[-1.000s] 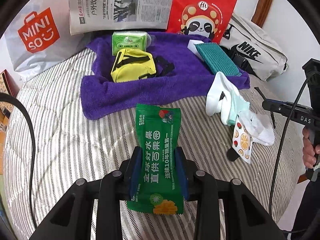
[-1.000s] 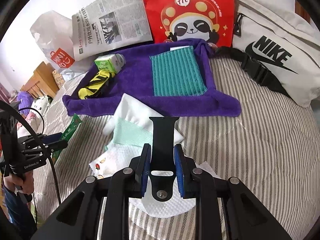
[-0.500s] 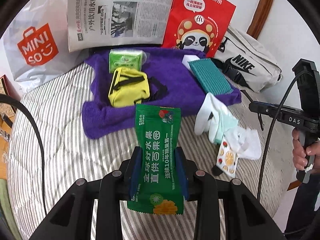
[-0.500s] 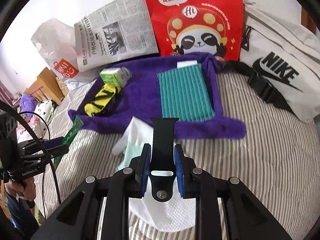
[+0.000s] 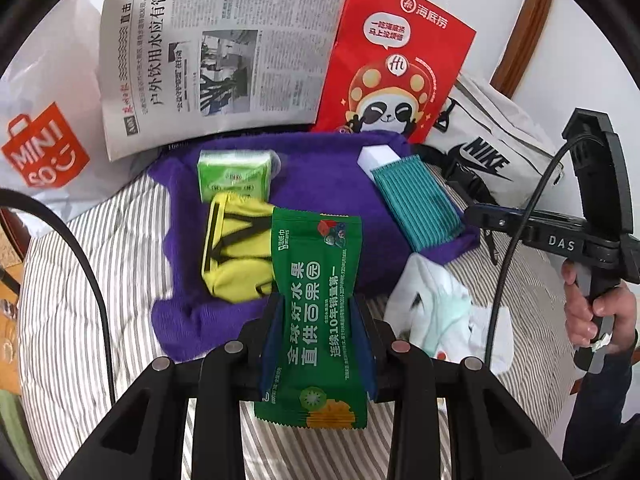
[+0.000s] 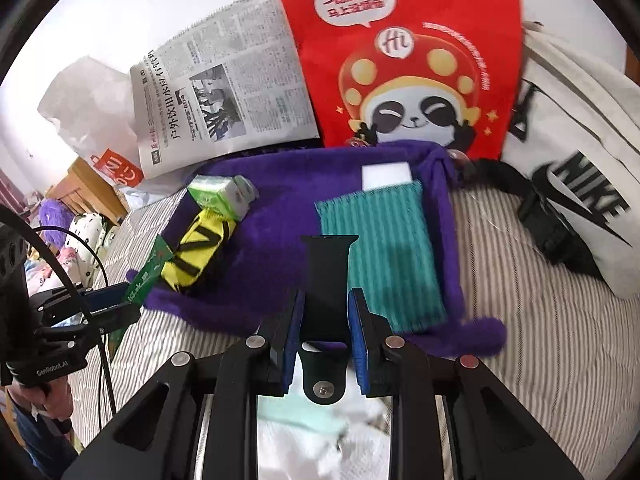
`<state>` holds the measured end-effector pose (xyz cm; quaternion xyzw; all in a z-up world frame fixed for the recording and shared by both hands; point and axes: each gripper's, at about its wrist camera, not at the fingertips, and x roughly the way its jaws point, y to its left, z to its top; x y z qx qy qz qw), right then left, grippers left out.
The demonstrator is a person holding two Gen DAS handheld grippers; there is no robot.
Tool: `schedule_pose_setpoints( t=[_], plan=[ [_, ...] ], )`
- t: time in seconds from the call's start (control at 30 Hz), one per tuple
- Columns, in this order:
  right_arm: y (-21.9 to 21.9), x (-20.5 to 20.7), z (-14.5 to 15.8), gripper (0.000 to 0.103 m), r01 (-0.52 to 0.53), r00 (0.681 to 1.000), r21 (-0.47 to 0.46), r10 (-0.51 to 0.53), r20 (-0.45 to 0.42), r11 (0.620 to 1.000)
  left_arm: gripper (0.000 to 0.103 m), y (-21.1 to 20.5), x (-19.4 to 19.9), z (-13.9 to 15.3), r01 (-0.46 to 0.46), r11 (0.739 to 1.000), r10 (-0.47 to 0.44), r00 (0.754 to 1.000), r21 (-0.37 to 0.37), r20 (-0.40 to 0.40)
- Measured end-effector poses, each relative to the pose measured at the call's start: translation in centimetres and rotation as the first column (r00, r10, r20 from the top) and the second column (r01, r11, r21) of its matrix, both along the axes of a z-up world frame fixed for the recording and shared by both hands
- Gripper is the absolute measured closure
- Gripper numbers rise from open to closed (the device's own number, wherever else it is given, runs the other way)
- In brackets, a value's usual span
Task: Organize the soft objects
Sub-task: 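Lift the snack packet with the left tool while the right tool carries the strap toward the towel, then lower the snack packet onto the towel with the left tool while the right tool releases the strap there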
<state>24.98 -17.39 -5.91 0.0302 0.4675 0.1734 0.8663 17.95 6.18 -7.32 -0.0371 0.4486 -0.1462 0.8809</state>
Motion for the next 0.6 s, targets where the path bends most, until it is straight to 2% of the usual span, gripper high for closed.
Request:
schedule_pose_setpoints(
  t=[0.27,0.43,0.6],
  plan=[
    [3.6,4.1,-1.5,0.079,-0.038,0.998,-0.01,0.038,-0.042,0.999,0.071,1.9,2.1,-0.4,-0.038,0.999,0.038,0.999,0.008,-0.013],
    [6.1,5.7,-3.3,0.079,-0.077,0.995,-0.073,0.072,-0.07,0.994,0.071,3.3,2.7,-0.7,-0.068,0.998,0.068,0.997,0.001,-0.018],
    [6.8,6.3,-5.4,0.079,-0.078,0.991,-0.126,0.064,-0.117,0.989,0.071,4.3,2.9,-0.8,-0.075,0.997,0.075,0.997,-0.005,-0.017]
  ],
)
